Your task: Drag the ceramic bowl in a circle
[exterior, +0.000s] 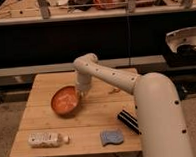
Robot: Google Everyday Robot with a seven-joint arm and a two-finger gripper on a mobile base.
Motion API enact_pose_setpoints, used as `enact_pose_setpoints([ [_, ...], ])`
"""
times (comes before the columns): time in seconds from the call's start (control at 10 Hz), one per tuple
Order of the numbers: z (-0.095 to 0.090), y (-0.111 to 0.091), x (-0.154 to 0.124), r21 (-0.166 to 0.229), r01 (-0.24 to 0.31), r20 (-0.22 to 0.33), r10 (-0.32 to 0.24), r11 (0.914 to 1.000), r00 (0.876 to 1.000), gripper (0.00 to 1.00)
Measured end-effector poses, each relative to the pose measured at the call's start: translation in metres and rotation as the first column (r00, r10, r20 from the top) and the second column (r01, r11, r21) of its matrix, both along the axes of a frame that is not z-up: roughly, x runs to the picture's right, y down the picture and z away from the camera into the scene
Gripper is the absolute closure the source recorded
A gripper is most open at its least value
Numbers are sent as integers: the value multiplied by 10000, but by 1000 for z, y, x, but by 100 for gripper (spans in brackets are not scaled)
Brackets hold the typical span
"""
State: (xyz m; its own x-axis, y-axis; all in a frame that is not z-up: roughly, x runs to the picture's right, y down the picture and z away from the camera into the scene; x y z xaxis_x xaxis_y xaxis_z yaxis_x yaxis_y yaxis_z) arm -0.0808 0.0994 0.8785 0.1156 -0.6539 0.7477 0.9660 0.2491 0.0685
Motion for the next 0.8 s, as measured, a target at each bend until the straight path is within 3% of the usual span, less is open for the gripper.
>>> enact_pose_setpoints([
  [0.4, -10, 28, 91, -279, -773, -948, 743, 9966, 9927, 100],
  [0.6, -32, 58, 144, -322, -1157, -1393, 1102, 9928, 9841, 100],
  [0.8, -47, 72, 162, -262, -1128, -1391, 1081, 9933, 9844, 100],
])
